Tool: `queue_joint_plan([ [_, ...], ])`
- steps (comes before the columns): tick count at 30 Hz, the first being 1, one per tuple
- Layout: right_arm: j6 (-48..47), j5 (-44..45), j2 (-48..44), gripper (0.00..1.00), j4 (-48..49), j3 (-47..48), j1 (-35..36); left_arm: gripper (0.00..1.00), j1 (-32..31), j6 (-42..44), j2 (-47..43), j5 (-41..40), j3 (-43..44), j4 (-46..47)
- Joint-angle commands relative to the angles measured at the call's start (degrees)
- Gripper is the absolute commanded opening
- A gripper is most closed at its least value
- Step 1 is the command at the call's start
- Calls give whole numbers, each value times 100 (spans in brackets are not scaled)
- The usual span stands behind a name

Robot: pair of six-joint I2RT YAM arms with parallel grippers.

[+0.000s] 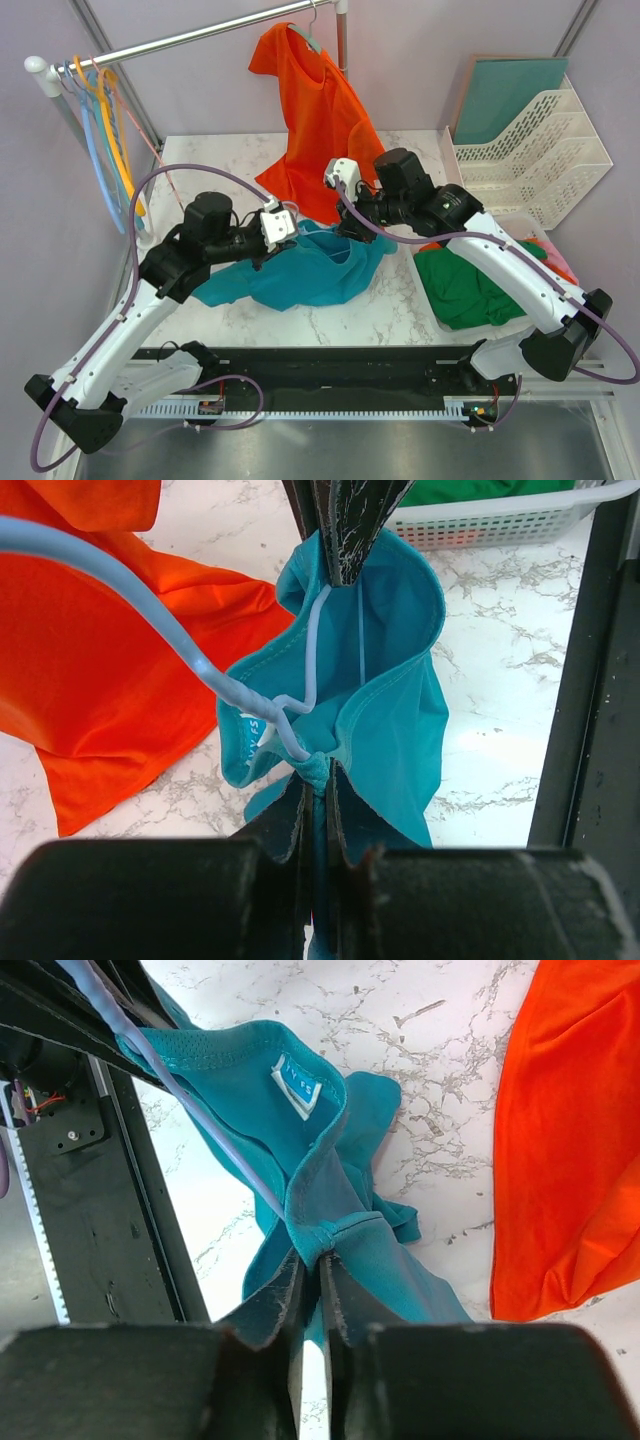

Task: Place the t-shirt on the hanger

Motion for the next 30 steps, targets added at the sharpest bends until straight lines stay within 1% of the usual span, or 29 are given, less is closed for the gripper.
queue_joint_plan([
  [1, -149, -113, -33, 18, 418, 3, 43, 2, -30, 131, -80, 593, 188, 93],
  [2, -157, -174, -33, 18, 426, 3, 52, 2, -39, 114, -89, 628, 179, 93],
  [5, -131, -384, -15, 23, 470, -84, 87, 2, -30, 26, -45, 646, 223, 119],
  [8, -104, -482, -33, 26, 584, -233, 183, 2, -30, -44, -27, 699, 215, 233],
  [14, -140, -315, 28, 28, 707, -234, 245, 2, -30, -18, -54, 962, 223, 242],
  [16, -113, -333, 63, 27, 743, -216, 254, 2, -30, -44, -62, 998, 215, 259],
  [18, -131, -307, 55, 12, 743, -208, 263, 2, -30, -97, -54, 937, 214, 277],
  [19, -148, -254, 29, 3, 734, -208, 263, 2, -30, -132, -54, 823, 214, 277],
  [20, -183, -175, 2, 0, 734, -234, 263, 3, -30, -150, -89, 770, 206, 277],
  [21, -236, -53, -41, 0, 725, -260, 263, 6, -30, -185, -106, 708, 197, 251],
  [22, -280, 27, -146, 0, 717, -286, 245, 14, -30, -185, -150, 586, 188, 225],
  [24, -394, 150, -322, 0, 673, -383, 210, 24, -30, -106, -256, 410, 188, 23],
  [25, -429, 212, -375, 0, 655, -436, 158, 30, -30, -80, -291, 200, 188, -65],
  [28, -561, 291, -560, 0, 576, -480, -26, 36, 5, 43, -449, -161, 179, -513],
  [30, -684, 318, -683, 0, 480, -471, -115, 38, 40, 122, -624, -311, 109, -803],
])
